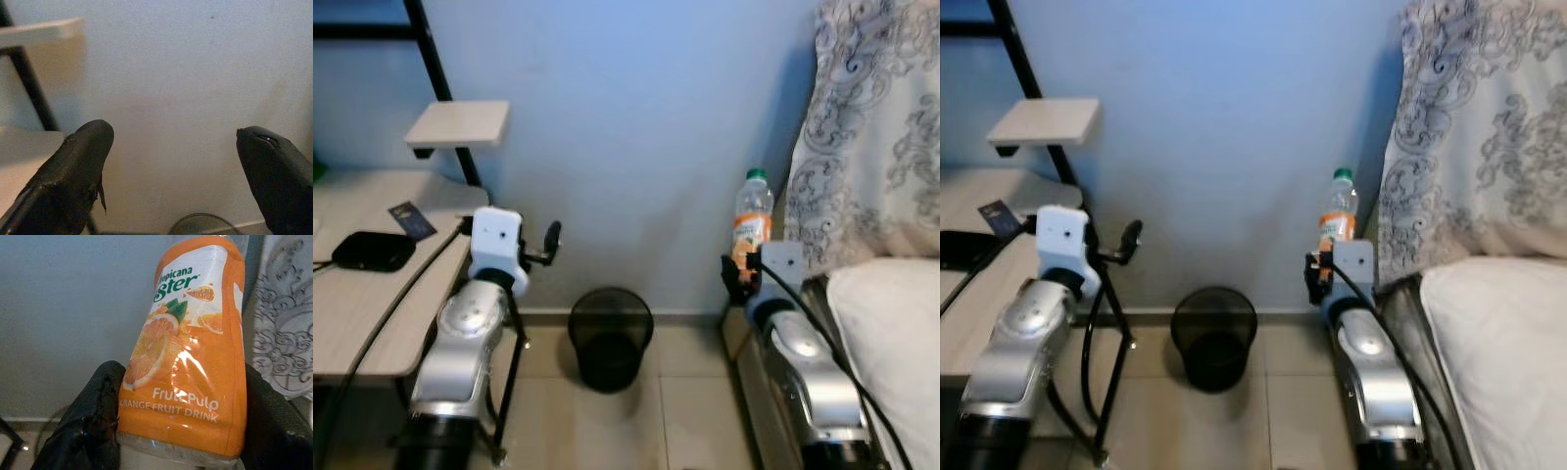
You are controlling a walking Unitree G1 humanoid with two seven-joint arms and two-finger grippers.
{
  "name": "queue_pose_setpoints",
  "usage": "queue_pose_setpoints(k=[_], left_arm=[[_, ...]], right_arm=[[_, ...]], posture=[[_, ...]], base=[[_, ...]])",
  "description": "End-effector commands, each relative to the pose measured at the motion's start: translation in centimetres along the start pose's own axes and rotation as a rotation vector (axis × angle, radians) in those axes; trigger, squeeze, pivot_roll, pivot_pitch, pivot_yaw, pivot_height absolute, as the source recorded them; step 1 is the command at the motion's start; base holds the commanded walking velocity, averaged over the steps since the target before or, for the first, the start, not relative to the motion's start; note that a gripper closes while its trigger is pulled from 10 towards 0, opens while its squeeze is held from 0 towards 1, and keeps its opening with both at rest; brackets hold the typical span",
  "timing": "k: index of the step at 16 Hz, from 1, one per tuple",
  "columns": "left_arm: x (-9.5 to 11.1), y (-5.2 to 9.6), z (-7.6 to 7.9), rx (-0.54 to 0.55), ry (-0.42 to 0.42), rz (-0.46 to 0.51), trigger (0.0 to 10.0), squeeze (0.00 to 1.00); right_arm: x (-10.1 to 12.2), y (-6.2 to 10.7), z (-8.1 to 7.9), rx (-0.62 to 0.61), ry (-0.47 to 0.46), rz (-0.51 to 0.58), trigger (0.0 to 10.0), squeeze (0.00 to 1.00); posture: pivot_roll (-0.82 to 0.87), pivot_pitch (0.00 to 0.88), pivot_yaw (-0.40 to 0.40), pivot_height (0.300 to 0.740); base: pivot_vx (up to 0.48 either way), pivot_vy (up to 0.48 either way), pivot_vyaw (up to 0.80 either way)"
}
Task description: Clean up the room
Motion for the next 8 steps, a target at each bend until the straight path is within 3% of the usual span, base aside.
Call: queue_pose_setpoints(k=[1,8], left_arm=[[0.45,-0.12,-0.08,-0.008,-0.024,0.016,10.0,0.00],[0.42,-0.32,0.05,-0.018,-0.030,0.015,10.0,0.00]], right_arm=[[0.50,-0.10,0.17,-0.010,0.005,0.019,10.0,0.00],[0.32,-0.34,0.13,-0.008,0.027,0.005,10.0,0.00]], posture=[[0.04,0.000,-0.011,0.740],[0.04,0.000,-0.010,0.740]], base=[[0.364,0.000,0.00],[0.353,0.000,0.00]])
Point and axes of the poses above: a point about 5 cm out from each wrist's last joint towards the gripper, its own y axis pointing back from the gripper into the wrist, its own x axis along the axis of the wrist's last joint, z = x × y, the point moved 4 cm from there along -y, pointing out of the wrist towards the gripper, and after that the axes turned 13 degrees about -y, right-handed, at the moved point
